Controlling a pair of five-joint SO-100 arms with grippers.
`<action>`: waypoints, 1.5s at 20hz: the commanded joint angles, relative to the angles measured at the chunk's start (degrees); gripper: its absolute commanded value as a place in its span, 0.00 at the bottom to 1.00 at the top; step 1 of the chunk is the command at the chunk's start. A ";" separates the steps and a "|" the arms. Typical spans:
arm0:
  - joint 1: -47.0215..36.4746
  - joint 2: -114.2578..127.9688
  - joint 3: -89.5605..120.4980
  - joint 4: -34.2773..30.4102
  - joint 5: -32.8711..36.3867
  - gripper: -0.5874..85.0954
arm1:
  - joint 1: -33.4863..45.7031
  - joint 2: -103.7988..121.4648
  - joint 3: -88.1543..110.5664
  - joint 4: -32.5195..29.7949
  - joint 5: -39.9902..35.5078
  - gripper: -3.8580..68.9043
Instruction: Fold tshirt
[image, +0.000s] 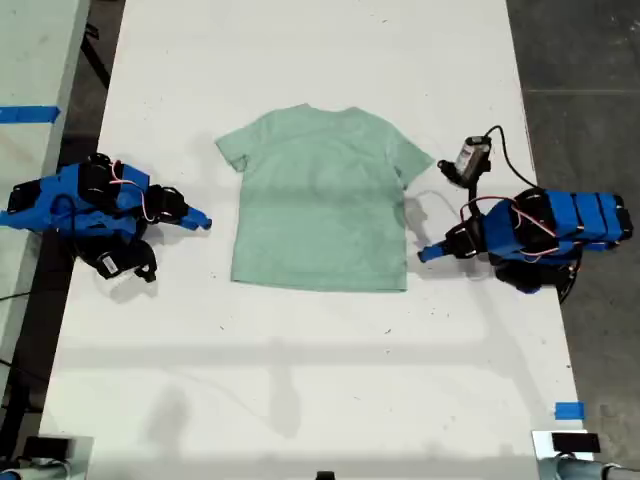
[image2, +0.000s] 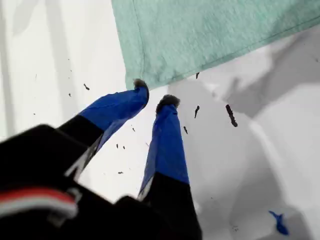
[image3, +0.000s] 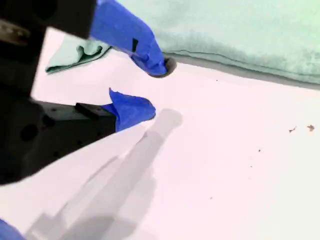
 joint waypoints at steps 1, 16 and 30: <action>0.62 -0.09 -0.18 4.31 -0.09 0.10 | 0.26 0.35 -0.88 -0.70 -0.62 0.13; 3.43 -0.09 -0.26 -4.66 -0.35 0.12 | 1.41 0.35 -0.88 -0.88 45.62 0.14; -3.78 -1.14 -2.81 -6.06 -9.76 0.01 | 6.24 0.44 -3.69 -0.88 53.09 0.06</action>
